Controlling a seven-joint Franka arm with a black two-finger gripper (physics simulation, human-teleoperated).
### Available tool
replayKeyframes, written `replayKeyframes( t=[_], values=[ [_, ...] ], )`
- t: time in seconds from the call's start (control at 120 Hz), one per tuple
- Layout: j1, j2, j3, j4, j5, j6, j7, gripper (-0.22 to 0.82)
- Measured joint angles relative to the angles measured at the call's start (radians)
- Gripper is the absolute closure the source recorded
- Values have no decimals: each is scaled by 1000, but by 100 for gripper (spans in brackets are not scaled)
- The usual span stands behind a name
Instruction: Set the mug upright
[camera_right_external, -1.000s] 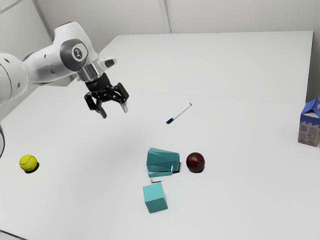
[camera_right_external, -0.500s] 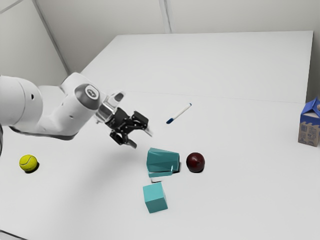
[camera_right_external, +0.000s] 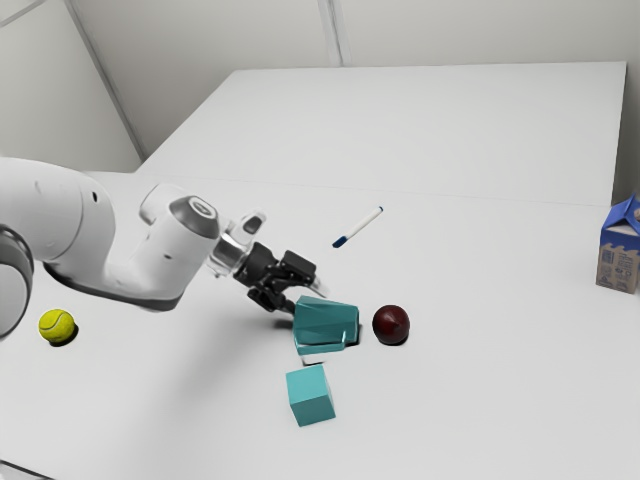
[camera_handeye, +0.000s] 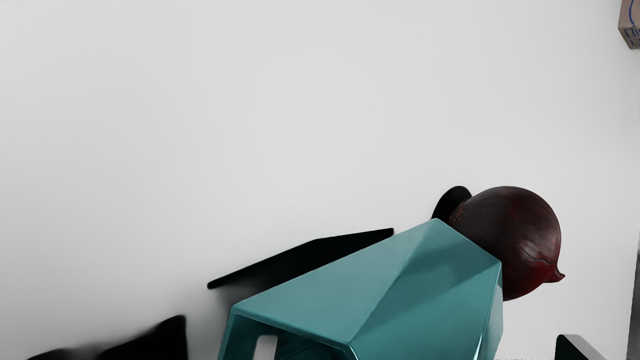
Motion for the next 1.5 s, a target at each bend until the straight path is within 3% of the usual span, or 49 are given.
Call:
replayKeyframes(
  t=[0.55,0.683,1.092,1.292,1.5],
  values=[
    [-9,11,-12,-26,-101,-44,229,2],
    [-8,9,-17,-35,-122,-44,260,12],
    [-5,1,-18,-42,-129,-37,319,58],
    [-6,-58,-23,-49,-120,-23,334,73],
    [-3,-161,-32,-67,22,27,326,75]
  ],
)
